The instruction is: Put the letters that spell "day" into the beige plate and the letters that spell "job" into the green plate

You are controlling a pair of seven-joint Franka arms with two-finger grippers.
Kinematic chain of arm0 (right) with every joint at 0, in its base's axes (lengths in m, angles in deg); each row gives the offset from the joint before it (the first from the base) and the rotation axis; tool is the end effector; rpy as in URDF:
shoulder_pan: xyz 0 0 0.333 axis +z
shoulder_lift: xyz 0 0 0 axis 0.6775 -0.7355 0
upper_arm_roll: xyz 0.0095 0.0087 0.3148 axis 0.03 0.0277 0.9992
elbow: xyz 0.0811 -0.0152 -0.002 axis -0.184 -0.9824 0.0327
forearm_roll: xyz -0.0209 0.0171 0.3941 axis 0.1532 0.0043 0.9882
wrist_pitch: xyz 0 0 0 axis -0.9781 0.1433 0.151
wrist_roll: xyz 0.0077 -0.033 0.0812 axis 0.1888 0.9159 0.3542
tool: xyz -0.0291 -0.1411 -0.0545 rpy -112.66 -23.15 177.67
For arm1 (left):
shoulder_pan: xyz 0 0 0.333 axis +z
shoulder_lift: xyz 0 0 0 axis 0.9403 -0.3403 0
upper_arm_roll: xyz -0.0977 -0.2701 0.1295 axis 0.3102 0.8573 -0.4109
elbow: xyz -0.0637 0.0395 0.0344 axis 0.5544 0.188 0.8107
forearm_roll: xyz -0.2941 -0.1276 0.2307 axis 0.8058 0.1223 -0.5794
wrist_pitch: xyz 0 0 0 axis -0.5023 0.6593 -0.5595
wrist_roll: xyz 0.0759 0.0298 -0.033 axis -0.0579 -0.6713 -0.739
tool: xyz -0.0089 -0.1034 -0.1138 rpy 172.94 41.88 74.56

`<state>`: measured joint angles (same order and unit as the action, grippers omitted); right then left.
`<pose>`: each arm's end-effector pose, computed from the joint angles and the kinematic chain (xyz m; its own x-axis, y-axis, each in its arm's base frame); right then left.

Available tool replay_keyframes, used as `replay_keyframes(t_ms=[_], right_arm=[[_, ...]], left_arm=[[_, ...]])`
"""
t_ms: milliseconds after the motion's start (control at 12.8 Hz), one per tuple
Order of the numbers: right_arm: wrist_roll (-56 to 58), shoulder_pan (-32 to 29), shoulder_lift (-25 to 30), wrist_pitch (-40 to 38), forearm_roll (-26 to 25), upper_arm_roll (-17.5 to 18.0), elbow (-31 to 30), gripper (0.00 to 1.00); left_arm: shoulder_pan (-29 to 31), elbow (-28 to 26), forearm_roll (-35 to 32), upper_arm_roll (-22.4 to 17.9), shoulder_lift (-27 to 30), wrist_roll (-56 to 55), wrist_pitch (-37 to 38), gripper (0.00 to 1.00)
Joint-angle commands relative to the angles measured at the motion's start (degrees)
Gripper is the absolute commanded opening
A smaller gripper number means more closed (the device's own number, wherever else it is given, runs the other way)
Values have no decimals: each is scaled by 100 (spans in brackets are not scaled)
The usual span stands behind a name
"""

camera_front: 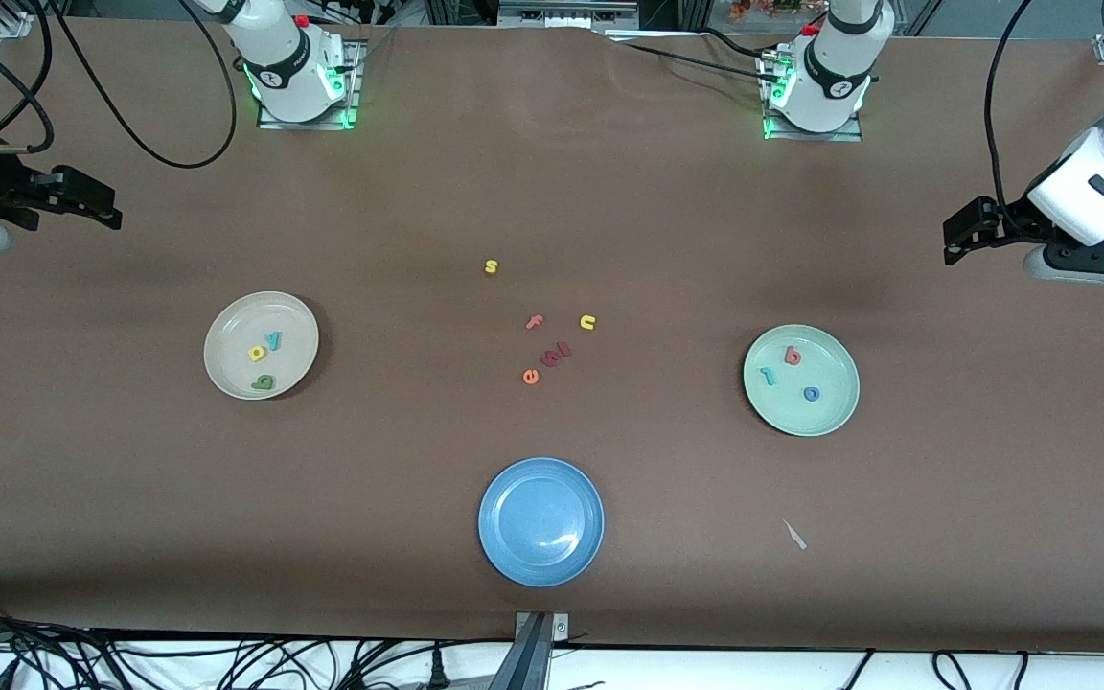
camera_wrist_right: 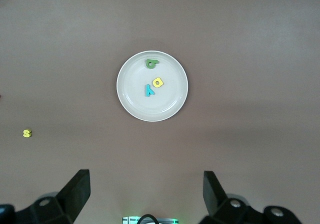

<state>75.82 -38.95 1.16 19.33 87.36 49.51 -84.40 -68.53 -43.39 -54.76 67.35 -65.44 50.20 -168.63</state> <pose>0.5504 -0.0005 0.5475 0.9943 0.0228 -0.1041 0.0230 -0.9997 0.0007 0.5598 -0.0238 0.5302 0.9960 -0.0885 -0.0133 -0.0890 -0.9953 -0.0384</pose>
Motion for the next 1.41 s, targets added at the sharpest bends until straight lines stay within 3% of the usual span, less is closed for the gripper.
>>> replay_keyframes(t_ms=[0, 1332], right_arm=[[-77, -54, -75, -60, -6, 17, 117, 100], [-68, -54, -75, -112, 2, 17, 117, 100]], left_arm=[[-8, 123, -42, -53, -47, 148, 96, 100], [45, 123, 186, -53, -126, 25, 69, 100]])
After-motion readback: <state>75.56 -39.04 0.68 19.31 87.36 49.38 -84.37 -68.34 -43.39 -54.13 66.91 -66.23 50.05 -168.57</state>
